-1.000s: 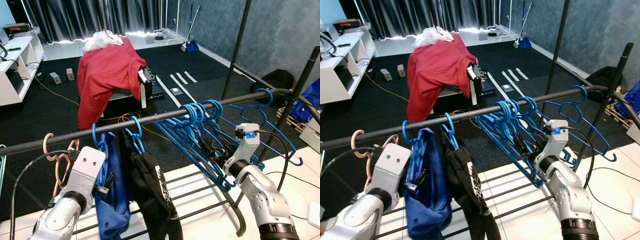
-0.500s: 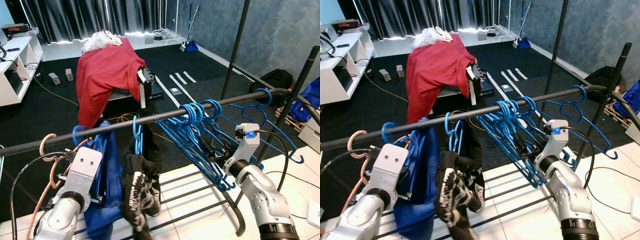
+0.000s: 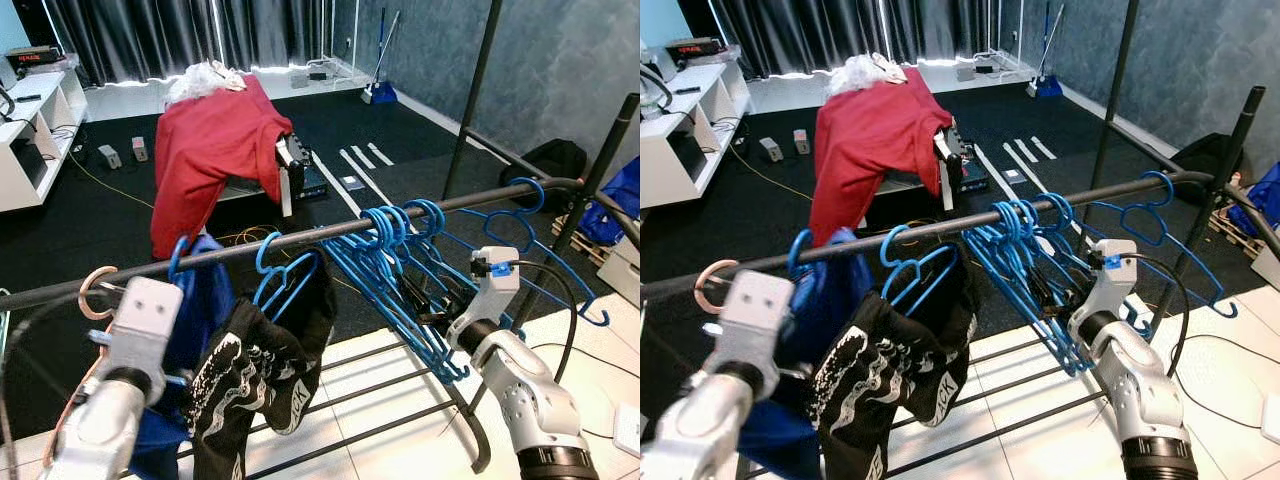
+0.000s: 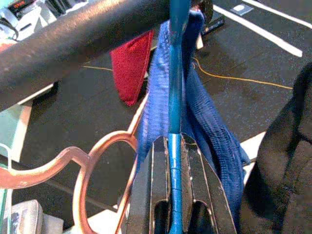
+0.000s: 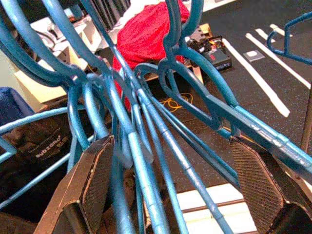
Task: Hang hanger
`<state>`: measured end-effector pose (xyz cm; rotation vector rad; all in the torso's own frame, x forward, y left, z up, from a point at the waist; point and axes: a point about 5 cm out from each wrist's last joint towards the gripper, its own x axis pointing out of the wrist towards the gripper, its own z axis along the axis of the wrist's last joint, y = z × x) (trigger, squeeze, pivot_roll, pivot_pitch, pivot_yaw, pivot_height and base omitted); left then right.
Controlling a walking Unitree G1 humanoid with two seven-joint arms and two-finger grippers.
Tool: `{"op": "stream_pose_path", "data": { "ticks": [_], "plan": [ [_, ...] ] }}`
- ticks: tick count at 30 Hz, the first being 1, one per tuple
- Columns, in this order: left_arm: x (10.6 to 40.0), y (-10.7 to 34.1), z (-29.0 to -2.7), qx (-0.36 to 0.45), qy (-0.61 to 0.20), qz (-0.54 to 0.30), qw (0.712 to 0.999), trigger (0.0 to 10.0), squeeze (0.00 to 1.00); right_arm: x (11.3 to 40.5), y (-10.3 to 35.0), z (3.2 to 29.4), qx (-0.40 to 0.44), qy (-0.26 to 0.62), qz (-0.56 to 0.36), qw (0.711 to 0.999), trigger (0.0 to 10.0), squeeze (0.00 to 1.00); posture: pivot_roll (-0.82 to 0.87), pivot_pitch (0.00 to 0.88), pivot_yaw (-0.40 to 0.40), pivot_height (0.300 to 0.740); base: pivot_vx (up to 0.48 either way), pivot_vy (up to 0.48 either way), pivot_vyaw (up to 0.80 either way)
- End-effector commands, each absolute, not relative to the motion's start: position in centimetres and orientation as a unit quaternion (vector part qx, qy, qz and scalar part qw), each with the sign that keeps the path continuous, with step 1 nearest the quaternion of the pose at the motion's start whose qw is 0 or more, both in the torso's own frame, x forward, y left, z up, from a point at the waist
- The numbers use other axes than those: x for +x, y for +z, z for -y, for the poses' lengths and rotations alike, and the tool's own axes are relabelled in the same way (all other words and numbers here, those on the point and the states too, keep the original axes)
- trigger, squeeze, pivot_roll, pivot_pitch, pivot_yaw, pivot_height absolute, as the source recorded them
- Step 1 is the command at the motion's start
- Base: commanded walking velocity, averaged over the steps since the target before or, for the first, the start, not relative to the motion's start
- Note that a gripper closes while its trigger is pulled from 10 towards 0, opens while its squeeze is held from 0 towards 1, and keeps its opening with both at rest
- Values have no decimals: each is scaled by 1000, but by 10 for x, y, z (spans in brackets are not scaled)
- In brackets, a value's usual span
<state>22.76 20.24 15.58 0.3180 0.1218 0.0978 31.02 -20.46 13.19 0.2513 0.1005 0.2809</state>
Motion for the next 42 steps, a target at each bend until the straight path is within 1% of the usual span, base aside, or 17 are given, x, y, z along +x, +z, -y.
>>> {"op": "stream_pose_path", "data": {
  "ticks": [1,8,9,10,15,16,17,18,19,22,33,41,42],
  "plan": [
    [220,172,-198,145,49,-5,988,0,0,311,131,205,130,138,-54,980,10000,0,-41,6,1,740,0,0,0],
    [201,161,-186,91,38,-15,995,0,0,311,131,205,131,139,-55,980,10000,0,-34,8,-7,740,0,0,0],
    [201,161,-186,91,38,-15,995,0,0,311,131,205,131,139,-55,980,10000,0,-34,8,-7,740,0,0,0],
    [194,153,-186,94,40,-25,994,0,0,312,131,205,130,140,-56,980,10000,0,-36,8,-6,740,0,0,0],
    [189,148,-186,98,44,-31,994,0,0,312,131,205,131,140,-56,980,10000,0,-35,10,-6,740,0,0,0],
    [186,145,-185,102,45,-35,993,2549,0,312,131,206,131,140,-56,980,10000,0,-33,10,-5,740,0,0,0],
    [186,145,-185,102,45,-35,993,2549,0,312,131,206,131,140,-56,980,10000,0,-33,10,-5,740,0,0,0],
    [183,143,-184,104,48,-39,993,4824,0,312,131,206,131,139,-56,980,10000,0,-33,10,-5,740,-322,0,0],
    [182,142,-185,104,55,-42,992,10000,0,313,131,206,131,139,-56,980,10000,0,-33,8,-10,740,-439,0,0],
    [183,143,-189,104,69,-36,991,10000,0,313,131,206,130,140,-57,980,10000,0,-33,7,-11,740,-480,0,0],
    [190,146,-193,109,71,-17,991,10000,0,314,130,205,129,141,-57,980,10000,0,-31,0,-12,740,-480,0,0],
    [201,154,-193,107,68,5,992,10000,0,315,130,205,127,144,-57,980,10000,0,-33,0,-13,740,-457,0,0],
    [207,158,-196,112,69,16,991,10000,0,315,130,205,127,144,-57,980,10000,0,-34,0,-15,740,0,0,0]
  ]
}}
